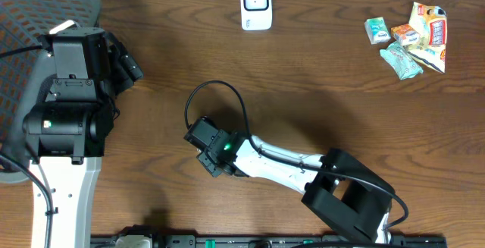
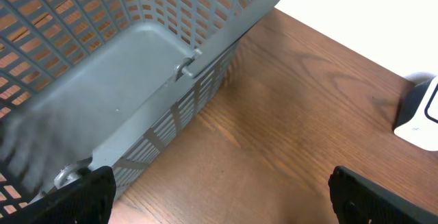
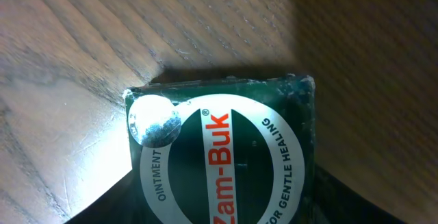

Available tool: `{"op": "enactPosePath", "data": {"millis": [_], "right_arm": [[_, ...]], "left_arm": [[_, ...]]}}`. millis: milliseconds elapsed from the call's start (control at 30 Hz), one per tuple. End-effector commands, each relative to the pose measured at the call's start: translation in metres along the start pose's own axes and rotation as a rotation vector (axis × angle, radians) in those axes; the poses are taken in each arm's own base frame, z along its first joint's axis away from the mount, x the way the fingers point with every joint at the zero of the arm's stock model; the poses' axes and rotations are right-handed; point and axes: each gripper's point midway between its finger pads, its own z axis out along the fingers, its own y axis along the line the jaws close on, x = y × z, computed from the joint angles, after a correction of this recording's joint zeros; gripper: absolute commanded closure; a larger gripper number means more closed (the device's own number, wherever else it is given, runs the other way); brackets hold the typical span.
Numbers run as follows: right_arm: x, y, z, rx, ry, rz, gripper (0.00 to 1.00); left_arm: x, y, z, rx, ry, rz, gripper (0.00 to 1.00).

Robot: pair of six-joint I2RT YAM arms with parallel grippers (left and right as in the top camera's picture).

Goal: Scan the item barcode

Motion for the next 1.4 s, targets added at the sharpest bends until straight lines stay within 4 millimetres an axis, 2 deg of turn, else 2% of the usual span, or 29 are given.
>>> {"op": "enactPosePath", "data": {"millis": [0,167,233,367,467,567,700,800,833,1000,1133,1367], "right_arm": [[0.000,0.001,-0.003,-0.060,0.023,0.035,0.45],[-0.015,-0.008,-0.026,-0.178,0.000,0.100,0.46],[-0.023,-0.007,-0.040,-0.312,-0.003,0.112,0.46],[-0.035,-0.016,-0.065,-0.573,-0.010,0.186,0.57],[-0.041,-0.029,-0.080,-0.705,-0.029,0.225,0.50],[-0.047,-0.037,-0.092,-0.792,-0.052,0.251,0.49],[-0.063,-0.047,-0.128,-1.020,-0.135,0.255,0.49],[-0.078,-0.063,-0.166,-1.205,-0.271,0.175,0.46],[-0.081,-0.069,-0.173,-1.227,-0.306,0.153,0.46],[-0.092,-0.094,-0.184,-1.235,-0.381,0.159,0.47],[-0.094,-0.103,-0.191,-1.252,-0.397,0.163,0.48],[-0.097,-0.103,-0.192,-1.246,-0.415,0.145,0.47]], "left_arm": [[-0.006,0.002,-0.005,-0.004,-0.020,-0.013,0.02],[-0.006,0.002,-0.005,-0.004,-0.020,-0.013,0.02],[-0.006,0.002,-0.005,-0.004,-0.020,-0.013,0.02],[-0.006,0.002,-0.005,-0.003,-0.021,-0.014,0.02],[-0.006,0.002,-0.005,-0.004,-0.020,-0.013,0.02],[-0.006,0.002,-0.005,-0.003,-0.021,-0.014,0.02],[-0.006,0.002,-0.005,-0.004,-0.020,-0.013,0.02],[-0.006,0.002,-0.005,-0.004,-0.020,-0.013,0.02],[-0.006,0.002,-0.005,-0.004,-0.020,-0.013,0.02],[-0.006,0.002,-0.005,-0.004,-0.020,-0.013,0.02],[-0.006,0.002,-0.005,-0.004,-0.020,-0.013,0.03],[-0.006,0.002,-0.005,-0.004,-0.020,-0.013,0.02]]}}
